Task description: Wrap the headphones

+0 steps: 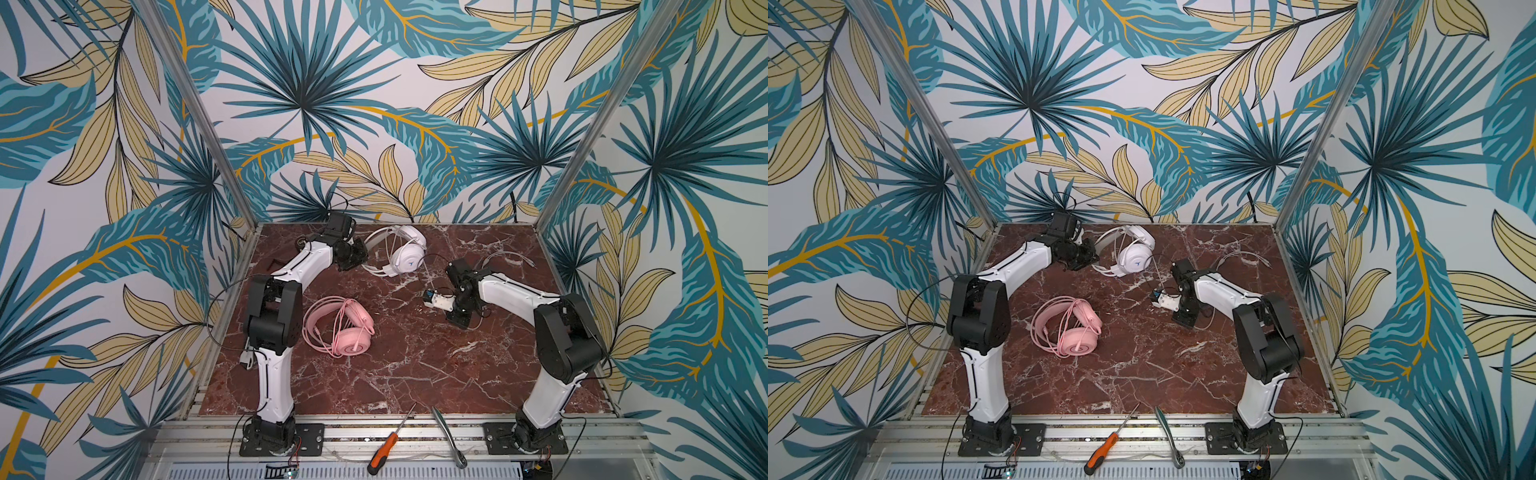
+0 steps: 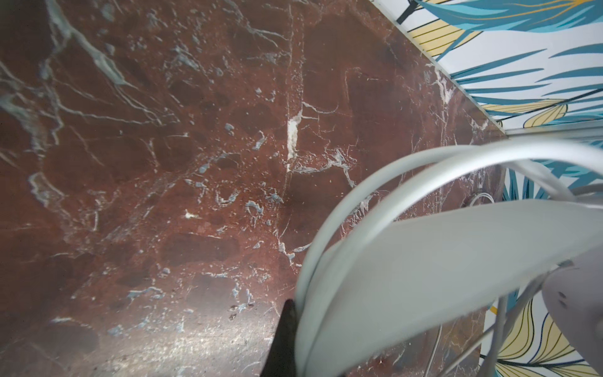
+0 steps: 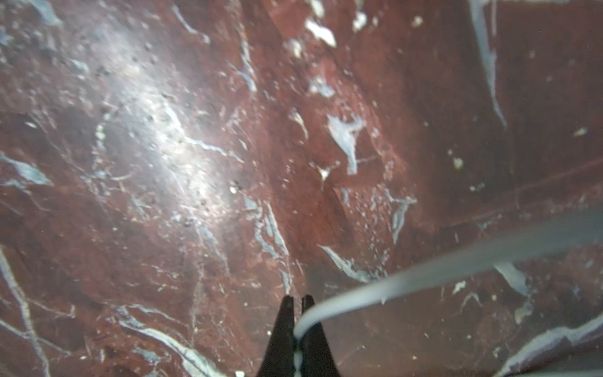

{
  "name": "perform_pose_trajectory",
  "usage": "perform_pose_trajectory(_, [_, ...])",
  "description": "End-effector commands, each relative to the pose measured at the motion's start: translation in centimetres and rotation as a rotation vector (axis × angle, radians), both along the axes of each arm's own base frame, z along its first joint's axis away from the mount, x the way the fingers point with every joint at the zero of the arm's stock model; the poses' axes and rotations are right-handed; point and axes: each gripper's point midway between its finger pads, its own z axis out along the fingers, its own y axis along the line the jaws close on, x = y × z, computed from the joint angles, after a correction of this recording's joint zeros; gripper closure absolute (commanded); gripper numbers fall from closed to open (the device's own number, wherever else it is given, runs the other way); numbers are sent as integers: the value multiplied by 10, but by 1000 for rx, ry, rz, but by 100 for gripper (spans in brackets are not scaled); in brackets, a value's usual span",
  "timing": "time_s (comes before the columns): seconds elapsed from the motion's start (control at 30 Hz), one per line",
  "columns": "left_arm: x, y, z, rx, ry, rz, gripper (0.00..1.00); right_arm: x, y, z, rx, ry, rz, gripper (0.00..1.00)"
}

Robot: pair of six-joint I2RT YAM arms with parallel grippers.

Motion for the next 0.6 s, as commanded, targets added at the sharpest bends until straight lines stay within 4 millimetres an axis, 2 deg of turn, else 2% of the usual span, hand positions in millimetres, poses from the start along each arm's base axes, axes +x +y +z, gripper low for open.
perform_pose_trajectory(0.0, [17,6,14,-43,-41,73,100,-19,12,-1,25,36,38,100])
perform_pose_trajectory(0.2, [14,15,5,-17,-9,124,100,-26,48,8,105,2,117,100])
perform_pose_trajectory(0.57, [10,23,-1,57,16,155,100,-42,97,32,215,-64,329,100])
